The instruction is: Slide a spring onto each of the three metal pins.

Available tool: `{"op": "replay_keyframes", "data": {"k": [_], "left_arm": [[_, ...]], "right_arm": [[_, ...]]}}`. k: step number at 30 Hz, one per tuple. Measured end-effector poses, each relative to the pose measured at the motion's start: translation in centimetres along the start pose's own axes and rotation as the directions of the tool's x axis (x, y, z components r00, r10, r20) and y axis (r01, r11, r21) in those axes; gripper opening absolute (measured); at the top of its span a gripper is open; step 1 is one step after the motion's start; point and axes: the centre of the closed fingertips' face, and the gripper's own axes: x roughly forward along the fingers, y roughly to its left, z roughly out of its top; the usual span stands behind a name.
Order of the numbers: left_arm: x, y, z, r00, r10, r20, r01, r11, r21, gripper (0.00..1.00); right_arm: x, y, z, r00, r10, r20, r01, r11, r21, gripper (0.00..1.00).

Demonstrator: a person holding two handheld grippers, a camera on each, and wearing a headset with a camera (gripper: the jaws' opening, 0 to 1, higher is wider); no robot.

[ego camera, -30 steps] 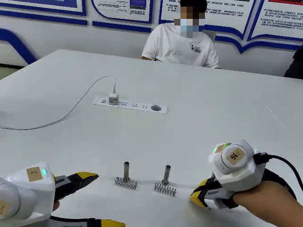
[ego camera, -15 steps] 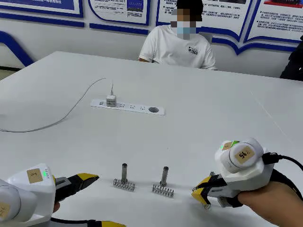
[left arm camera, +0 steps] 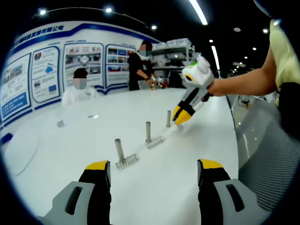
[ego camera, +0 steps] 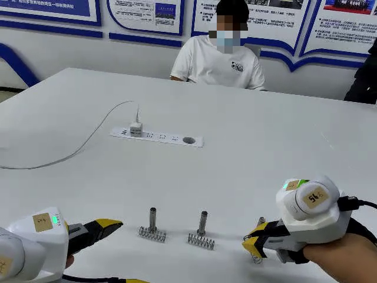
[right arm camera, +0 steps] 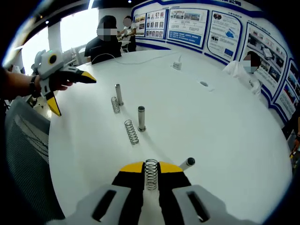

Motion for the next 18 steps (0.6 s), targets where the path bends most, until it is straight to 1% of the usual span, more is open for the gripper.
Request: {"op": "replay_keyframes", "data": {"k": [4,9,14,18], "left_arm": [[0.0,-0.1,0.0,1.0,-0.001,0.002,0.001,1.0,0.0,0.77],[0.2,-0.4,0.3,0.9999,-0.011,0.006,0.011,1.0,0.002,0.76],[0.7,-1.0,1.0,0.9994,-0.03,0.018,0.03,1.0,0.006,0.75],[1.5,-1.5,1.8,0.9982,-0.049,0.035,0.049,0.999,-0.001,0.74]], "right_arm": [[-0.6,0.0,0.3,0.9994,-0.001,0.034,-0.001,0.999,0.039,0.12],[-1.3,0.3,1.1,0.9975,-0.006,0.071,0.002,0.999,0.049,0.12],[-2.2,0.8,2.3,0.9938,-0.006,0.111,0.0,0.999,0.049,0.12],[-2.6,1.5,3.5,0.9894,0.005,0.145,-0.012,0.999,0.05,0.12]]}}
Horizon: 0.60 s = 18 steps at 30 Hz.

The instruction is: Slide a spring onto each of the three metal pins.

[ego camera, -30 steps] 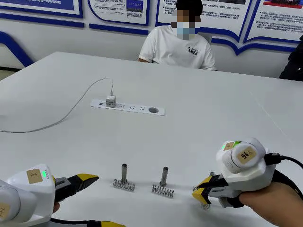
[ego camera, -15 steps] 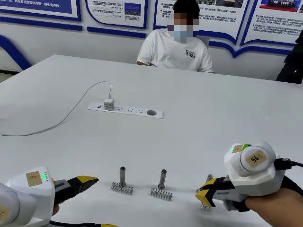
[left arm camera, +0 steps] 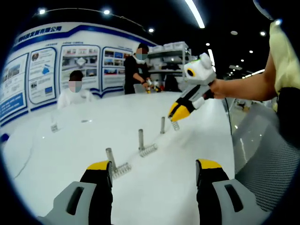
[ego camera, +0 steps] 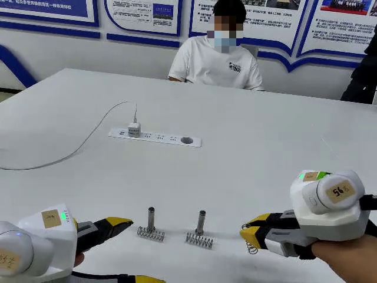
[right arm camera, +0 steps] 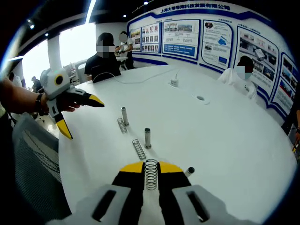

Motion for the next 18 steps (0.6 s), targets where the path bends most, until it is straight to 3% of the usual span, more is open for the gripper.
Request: {"op": "replay_keyframes", "data": {"k": [11,18], "left_arm": [[3.5,-2.2,1.4,0.9958,-0.091,0.003,0.091,0.995,0.041,0.7],[4.7,-2.9,1.7,0.9921,-0.125,0.013,0.125,0.992,0.025,0.66]], "right_arm": [[0.1,2.4,2.4,0.9971,0.048,0.06,-0.047,0.999,-0.01,0.12],[0.3,4.1,3.6,0.9911,0.087,0.101,-0.088,0.996,0.003,0.12]]}}
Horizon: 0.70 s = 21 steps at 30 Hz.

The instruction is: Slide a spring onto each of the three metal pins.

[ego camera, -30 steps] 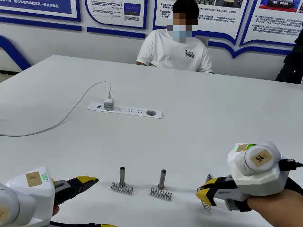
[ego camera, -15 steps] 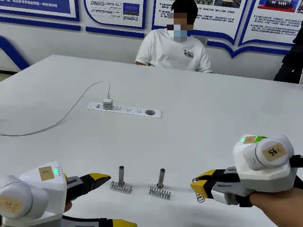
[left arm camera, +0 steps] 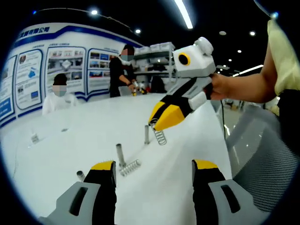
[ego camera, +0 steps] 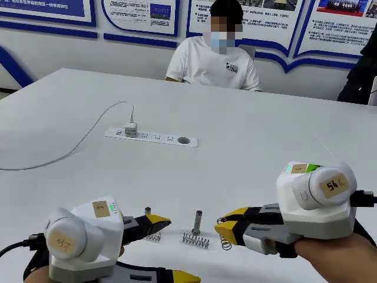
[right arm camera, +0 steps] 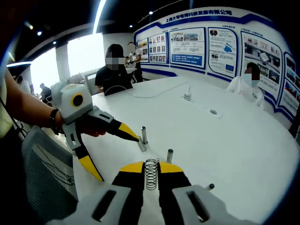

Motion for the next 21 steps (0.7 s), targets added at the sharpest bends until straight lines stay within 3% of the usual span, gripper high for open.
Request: {"op": "replay_keyframes", "data": {"k": [9,14,21], "left_arm": [[0.4,-0.1,0.9,0.9989,-0.01,0.046,0.013,0.999,-0.05,0.54],[0.6,-0.3,1.1,0.9984,-0.015,0.055,0.018,0.999,-0.05,0.48],[0.6,-0.6,1.5,0.9974,-0.017,0.07,0.02,0.999,-0.044,0.4]], "right_arm": [[0.8,2.2,1.2,0.9971,0.059,0.048,-0.06,0.998,0.014,0.12],[0.8,3.2,2.2,0.9923,0.085,0.09,-0.087,0.996,0.017,0.12],[0.9,3.8,2.5,0.9896,0.102,0.102,-0.103,0.995,0.013,0.12]]}}
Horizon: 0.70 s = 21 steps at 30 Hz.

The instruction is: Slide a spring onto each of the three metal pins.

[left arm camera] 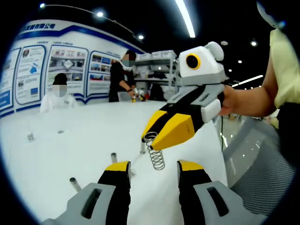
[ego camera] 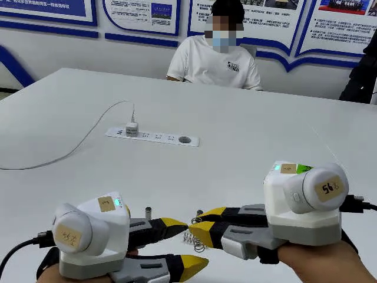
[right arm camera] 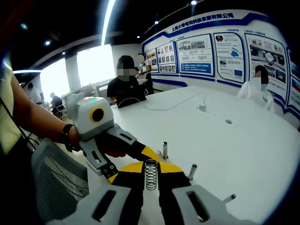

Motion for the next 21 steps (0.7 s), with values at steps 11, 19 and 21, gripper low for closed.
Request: {"op": "replay_keyframes", "data": {"k": [11,19,21], "left_arm": [[-0.02,-0.38,0.49,0.9996,-0.017,0.021,0.016,1.0,0.012,0.2],[-0.09,-0.63,0.57,0.9994,-0.026,0.024,0.025,0.999,0.031,0.12],[-0.12,-0.58,0.65,0.9994,-0.024,0.026,0.023,0.999,0.034,0.12]], "right_arm": [[0.01,0.79,0.43,0.9995,0.024,0.022,-0.024,1.0,-0.001,0.12],[-0.21,0.91,0.5,0.9993,0.027,0.028,-0.026,0.999,-0.019,0.12],[-0.31,0.87,0.51,0.9993,0.025,0.028,-0.025,0.999,-0.022,0.12]]}}
